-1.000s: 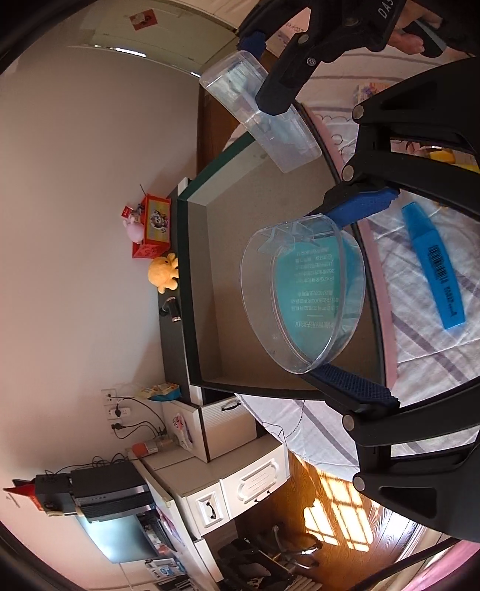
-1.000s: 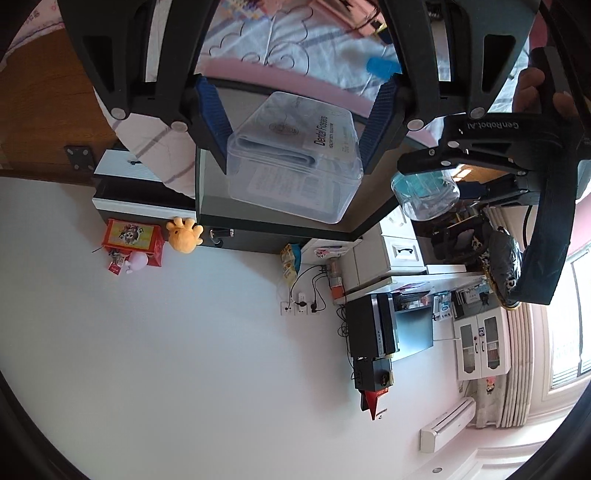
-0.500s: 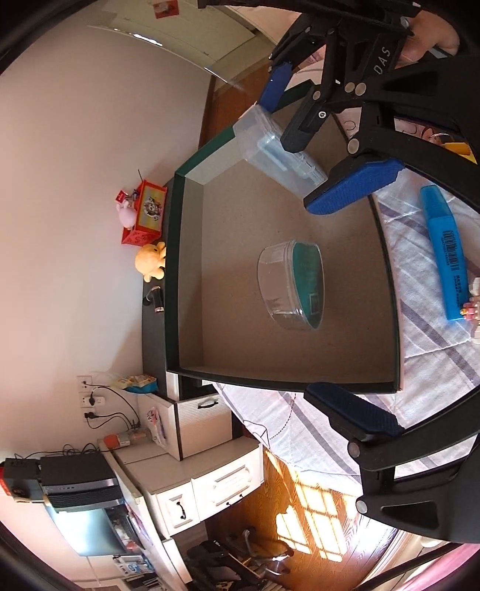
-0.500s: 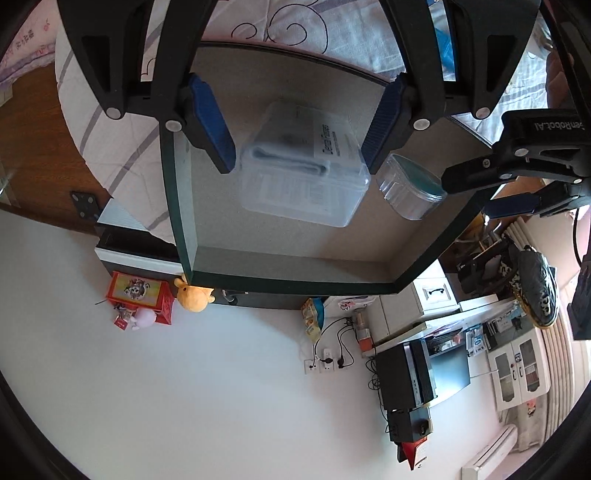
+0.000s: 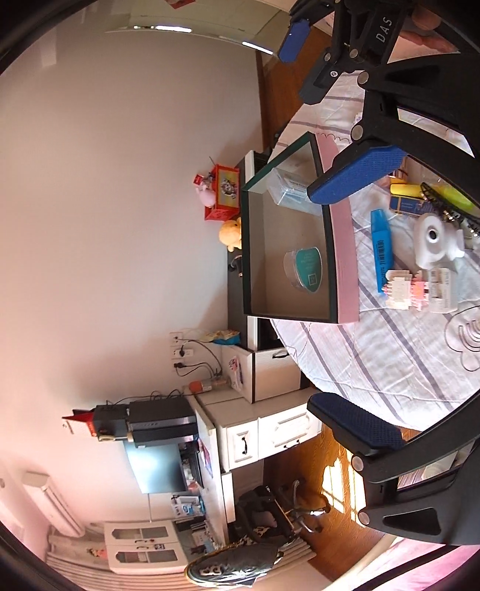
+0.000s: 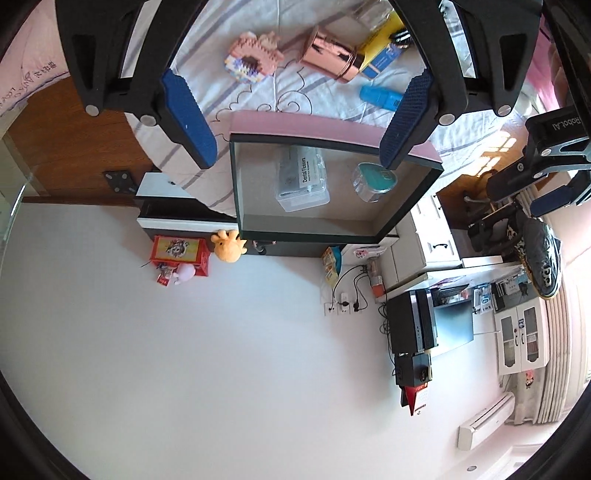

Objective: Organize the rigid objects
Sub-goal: 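Lift both tools up and away from the pink box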

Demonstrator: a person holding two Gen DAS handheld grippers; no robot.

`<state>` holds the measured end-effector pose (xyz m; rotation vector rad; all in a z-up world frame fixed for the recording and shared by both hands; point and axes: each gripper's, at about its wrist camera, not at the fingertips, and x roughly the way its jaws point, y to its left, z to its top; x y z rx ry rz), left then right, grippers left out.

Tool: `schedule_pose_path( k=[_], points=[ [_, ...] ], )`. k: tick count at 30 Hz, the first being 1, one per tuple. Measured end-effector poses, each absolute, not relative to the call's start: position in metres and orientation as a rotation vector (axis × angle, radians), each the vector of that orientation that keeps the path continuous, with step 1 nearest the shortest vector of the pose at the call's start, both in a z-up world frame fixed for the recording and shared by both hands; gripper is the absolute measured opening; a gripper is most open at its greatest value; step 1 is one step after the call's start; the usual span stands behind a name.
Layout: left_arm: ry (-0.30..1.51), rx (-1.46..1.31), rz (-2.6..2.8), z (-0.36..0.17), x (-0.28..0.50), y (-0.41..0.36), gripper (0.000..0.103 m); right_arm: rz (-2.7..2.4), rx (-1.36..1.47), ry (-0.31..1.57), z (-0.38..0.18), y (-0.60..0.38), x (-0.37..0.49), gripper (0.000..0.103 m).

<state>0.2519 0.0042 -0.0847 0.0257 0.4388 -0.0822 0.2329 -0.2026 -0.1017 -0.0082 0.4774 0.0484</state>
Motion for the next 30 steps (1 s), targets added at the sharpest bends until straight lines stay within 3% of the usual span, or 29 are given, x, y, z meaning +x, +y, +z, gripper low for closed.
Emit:
schedule_pose_path(
  k=[12,30],
  points=[
    [0.349,0.013,-0.067,-0.07,0.135,0.005,0.103,-0.006,0.005,0.357,-0.079,-0.195,0.115,0.091],
    [0.247,0.021,-0.058,-0.048,0.082,0.008,0.103,-0.013,-0.012,0.295,-0.064,-0.184,0.06,0.091]
  ],
)
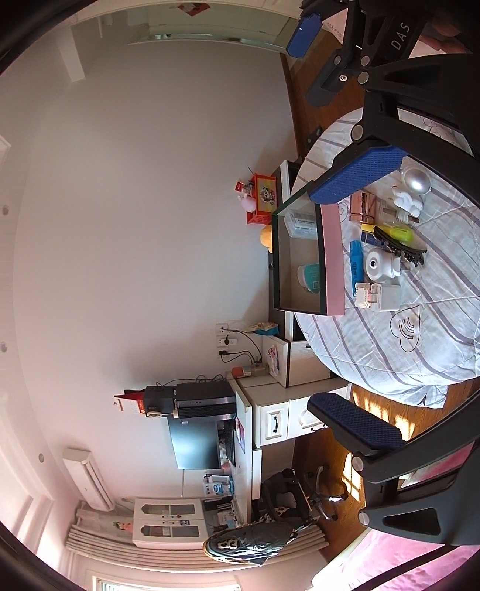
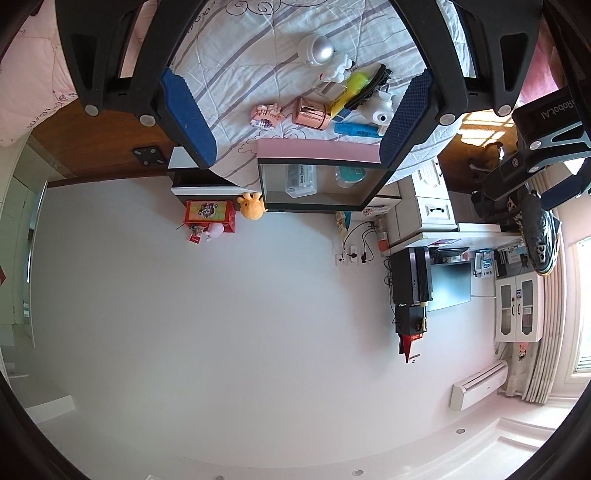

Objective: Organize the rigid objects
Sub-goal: 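Lift both tools up and away from the pink box, then grasp the white figure with silver dome with right tool while left tool grasps the white plug charger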

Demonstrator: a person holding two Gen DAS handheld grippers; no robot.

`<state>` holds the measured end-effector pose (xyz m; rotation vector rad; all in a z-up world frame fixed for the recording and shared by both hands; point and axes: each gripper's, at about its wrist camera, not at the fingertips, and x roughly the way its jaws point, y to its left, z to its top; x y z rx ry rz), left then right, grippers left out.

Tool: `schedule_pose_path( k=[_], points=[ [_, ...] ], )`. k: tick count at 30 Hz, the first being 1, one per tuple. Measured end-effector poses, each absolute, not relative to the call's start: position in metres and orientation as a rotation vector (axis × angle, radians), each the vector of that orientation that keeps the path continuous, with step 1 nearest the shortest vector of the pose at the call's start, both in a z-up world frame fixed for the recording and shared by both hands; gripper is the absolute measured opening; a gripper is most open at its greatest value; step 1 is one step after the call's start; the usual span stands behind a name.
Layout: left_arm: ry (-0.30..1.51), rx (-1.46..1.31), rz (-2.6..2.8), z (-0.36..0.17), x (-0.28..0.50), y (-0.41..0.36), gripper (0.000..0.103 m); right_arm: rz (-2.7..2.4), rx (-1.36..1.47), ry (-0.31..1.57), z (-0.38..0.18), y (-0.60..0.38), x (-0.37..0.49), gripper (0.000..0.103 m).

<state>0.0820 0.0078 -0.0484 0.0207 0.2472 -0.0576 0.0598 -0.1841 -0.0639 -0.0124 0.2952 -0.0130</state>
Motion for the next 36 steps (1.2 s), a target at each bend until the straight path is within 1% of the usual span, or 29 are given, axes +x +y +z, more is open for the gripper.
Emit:
schedule_pose_path(
  k=[10,17,22,31,36],
  points=[
    [0.256,0.026,-0.057,-0.053,0.083,0.007,0.103,-0.023,-0.005,0.313,-0.068,-0.186,0.061,0.091],
    [0.319,0.027,-0.053,-0.071,0.102,0.014,0.103,-0.037,0.003,0.371,-0.088,-0.192,0.075,0.091],
    [0.394,0.031,-0.042,-0.098,0.121,0.022,0.103,-0.041,0.011,0.467,-0.123,-0.197,0.093,0.091],
    [0.551,0.036,-0.051,-0.152,0.151,0.031,0.103,0.053,0.023,0.697,-0.207,-0.186,0.138,0.091],
    [0.597,0.024,-0.056,-0.168,0.166,0.034,0.103,0.105,0.023,0.743,-0.233,-0.183,0.162,0.091]
  ],
)
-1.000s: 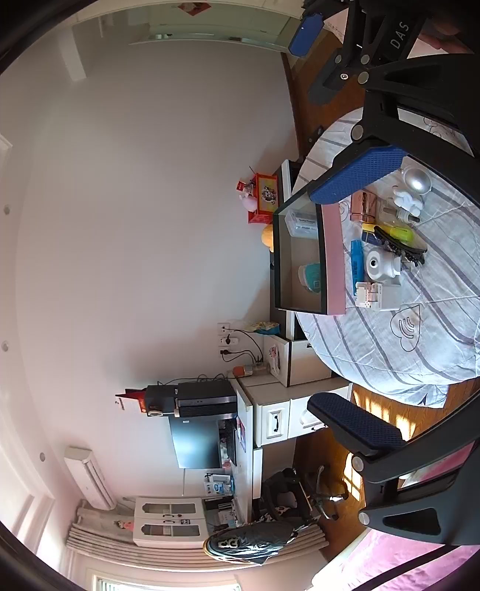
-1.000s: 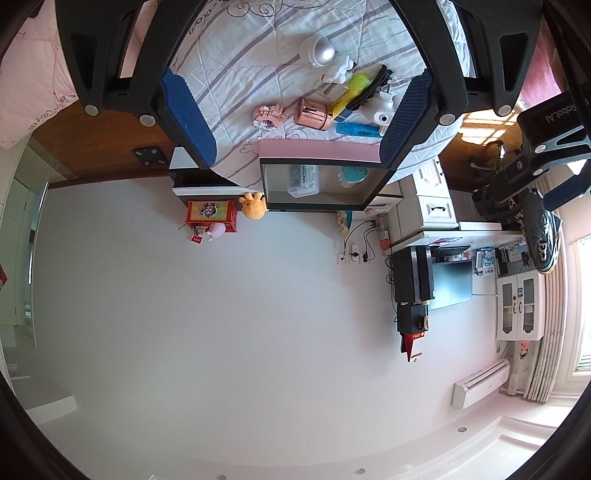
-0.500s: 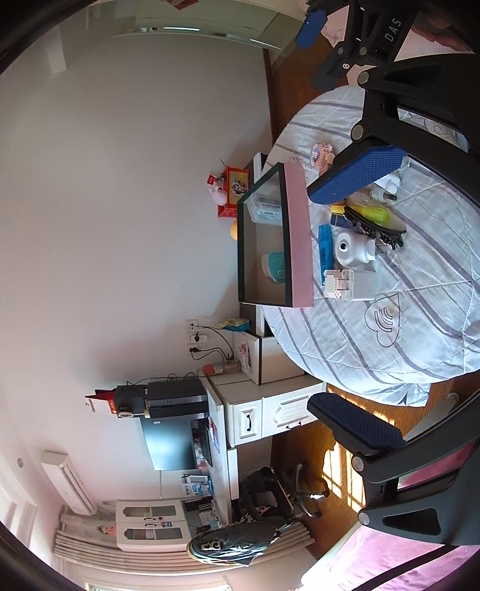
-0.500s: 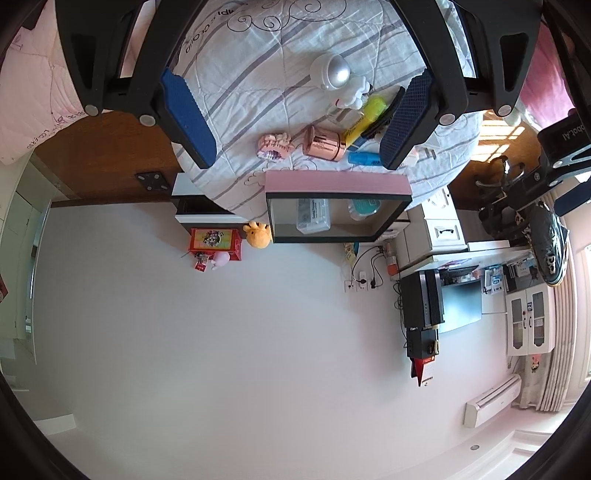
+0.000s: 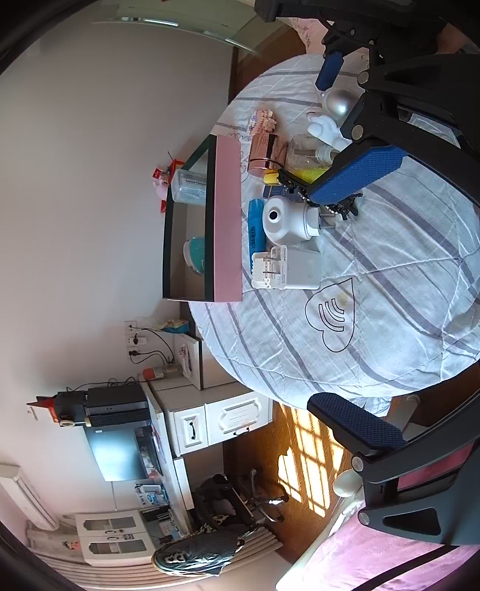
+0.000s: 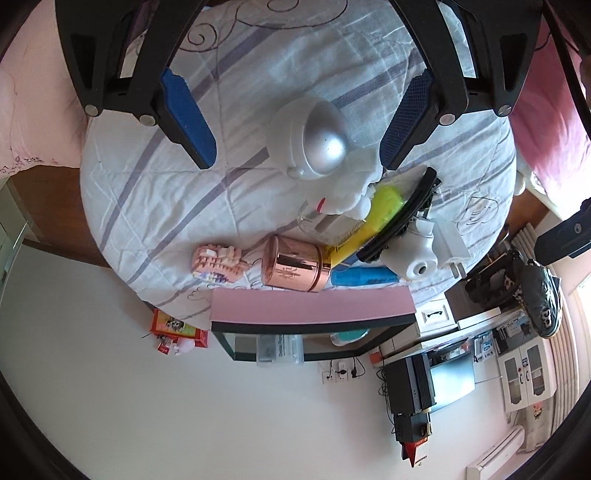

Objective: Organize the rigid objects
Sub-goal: 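Grasp the white figure with silver dome with right tool while left tool grasps the white plug charger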

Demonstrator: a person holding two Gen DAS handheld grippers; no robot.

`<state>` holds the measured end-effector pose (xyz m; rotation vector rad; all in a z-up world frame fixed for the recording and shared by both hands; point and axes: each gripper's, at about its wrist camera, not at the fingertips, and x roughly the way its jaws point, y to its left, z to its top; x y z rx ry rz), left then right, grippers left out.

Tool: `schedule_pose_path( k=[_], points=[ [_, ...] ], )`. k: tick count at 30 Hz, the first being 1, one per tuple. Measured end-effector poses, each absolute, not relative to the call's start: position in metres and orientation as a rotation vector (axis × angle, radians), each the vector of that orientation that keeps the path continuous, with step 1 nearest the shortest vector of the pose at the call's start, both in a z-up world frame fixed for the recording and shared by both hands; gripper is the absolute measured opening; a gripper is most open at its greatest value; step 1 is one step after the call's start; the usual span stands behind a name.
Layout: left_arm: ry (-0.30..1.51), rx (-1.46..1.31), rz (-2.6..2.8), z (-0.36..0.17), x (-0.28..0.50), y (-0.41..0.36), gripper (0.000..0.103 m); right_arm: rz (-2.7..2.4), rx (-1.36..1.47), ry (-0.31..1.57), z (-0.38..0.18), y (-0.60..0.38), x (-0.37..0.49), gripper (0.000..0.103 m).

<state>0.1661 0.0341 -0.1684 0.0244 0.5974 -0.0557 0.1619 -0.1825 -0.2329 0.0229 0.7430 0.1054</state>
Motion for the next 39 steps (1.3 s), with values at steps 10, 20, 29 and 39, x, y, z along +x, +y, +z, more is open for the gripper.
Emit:
schedule_pose_path(
  k=[10,20,29,39],
  points=[
    [0.715,-0.018,-0.057,-0.203,0.213,0.034,0.103,0.151,0.045,0.739,-0.247,-0.211,0.179,0.058],
    [0.811,0.04,-0.005,-0.235,0.27,0.02,0.103,0.138,0.064,0.736,-0.244,-0.23,0.194,0.058],
    [0.806,0.073,-0.09,-0.241,0.281,0.011,0.052,0.136,0.071,0.741,-0.243,-0.236,0.207,0.058],
    [0.739,0.056,-0.1,-0.218,0.252,0.013,0.042,0.13,0.068,0.699,-0.224,-0.231,0.195,0.058]
  ],
)
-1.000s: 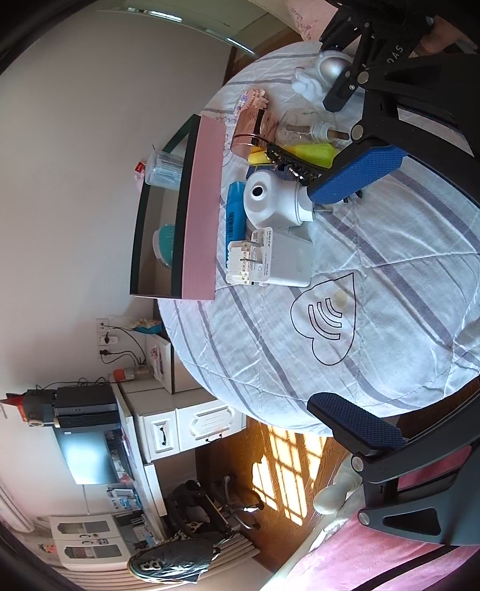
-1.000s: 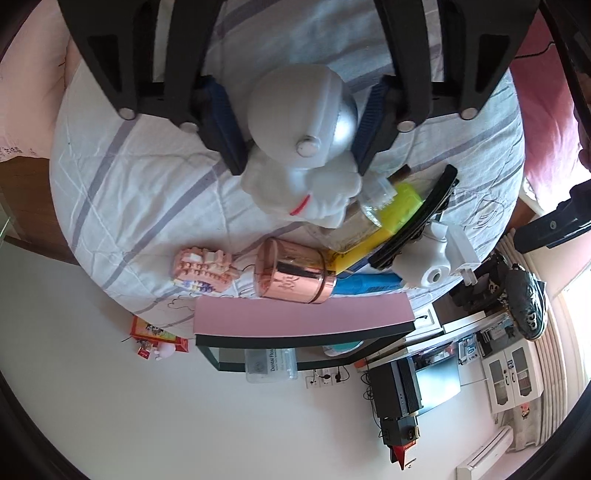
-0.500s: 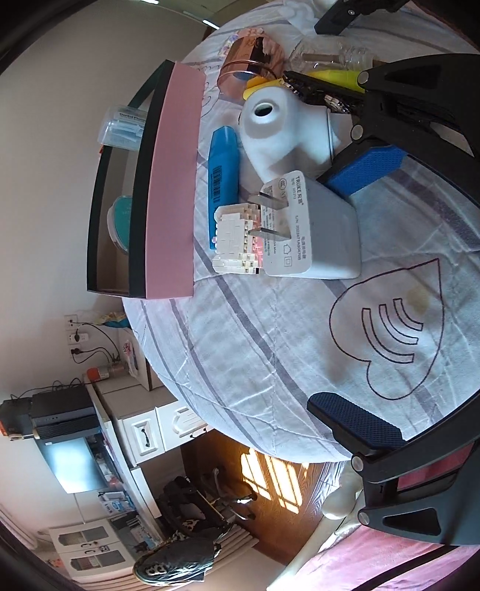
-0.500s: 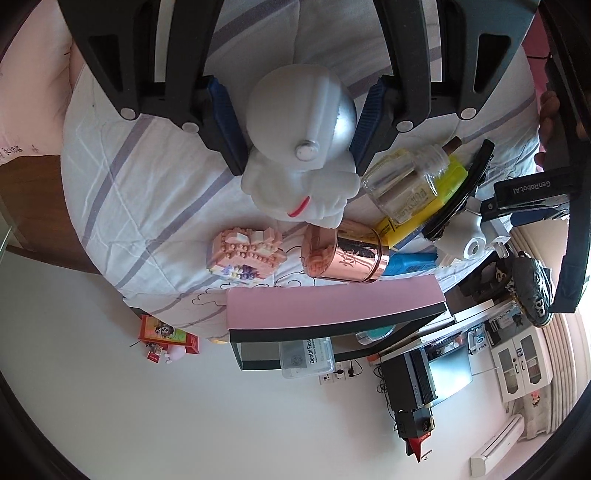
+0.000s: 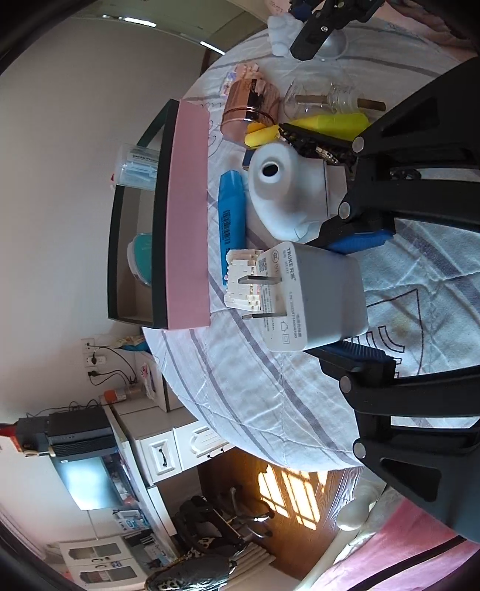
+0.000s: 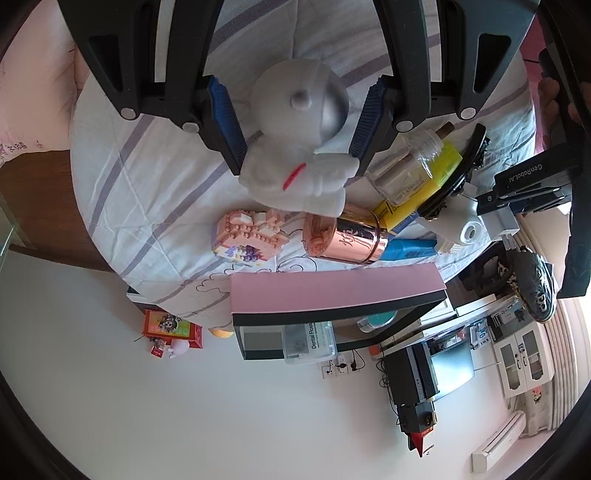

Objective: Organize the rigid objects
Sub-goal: 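Grasp the white figure with silver dome with right tool while left tool grasps the white plug charger, then carry both held items into the pink box and open both tools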

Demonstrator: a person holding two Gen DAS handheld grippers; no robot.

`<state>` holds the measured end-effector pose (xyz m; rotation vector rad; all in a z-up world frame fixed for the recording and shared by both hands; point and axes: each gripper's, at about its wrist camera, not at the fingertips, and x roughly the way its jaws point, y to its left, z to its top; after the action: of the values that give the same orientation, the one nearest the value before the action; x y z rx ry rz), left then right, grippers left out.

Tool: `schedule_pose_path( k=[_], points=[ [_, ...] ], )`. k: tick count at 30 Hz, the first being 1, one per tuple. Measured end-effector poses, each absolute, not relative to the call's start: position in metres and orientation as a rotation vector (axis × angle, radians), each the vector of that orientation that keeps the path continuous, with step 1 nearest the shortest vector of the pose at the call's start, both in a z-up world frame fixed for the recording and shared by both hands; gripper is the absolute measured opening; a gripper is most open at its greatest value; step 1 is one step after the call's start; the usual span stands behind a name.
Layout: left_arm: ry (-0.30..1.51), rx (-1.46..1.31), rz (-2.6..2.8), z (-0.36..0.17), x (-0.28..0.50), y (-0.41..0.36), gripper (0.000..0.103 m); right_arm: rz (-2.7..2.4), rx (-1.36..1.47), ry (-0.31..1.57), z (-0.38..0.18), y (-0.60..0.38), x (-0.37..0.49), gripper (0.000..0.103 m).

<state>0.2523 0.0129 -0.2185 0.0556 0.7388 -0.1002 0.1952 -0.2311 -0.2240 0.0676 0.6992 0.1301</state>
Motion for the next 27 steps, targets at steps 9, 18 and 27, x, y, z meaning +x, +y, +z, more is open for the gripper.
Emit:
schedule_pose_path(
  k=[9,18,27],
  points=[
    [0.577,0.062,-0.106,-0.158,0.214,0.007,0.042,0.167,0.038,0.611,-0.183,-0.218,0.19,0.057],
    [0.537,0.091,-0.177,-0.127,0.234,-0.01,0.042,0.227,-0.012,0.549,-0.139,-0.205,0.215,0.057],
    [0.613,0.153,-0.23,-0.132,0.323,-0.034,0.042,0.238,-0.074,0.63,-0.134,-0.202,0.307,0.057]
  ],
)
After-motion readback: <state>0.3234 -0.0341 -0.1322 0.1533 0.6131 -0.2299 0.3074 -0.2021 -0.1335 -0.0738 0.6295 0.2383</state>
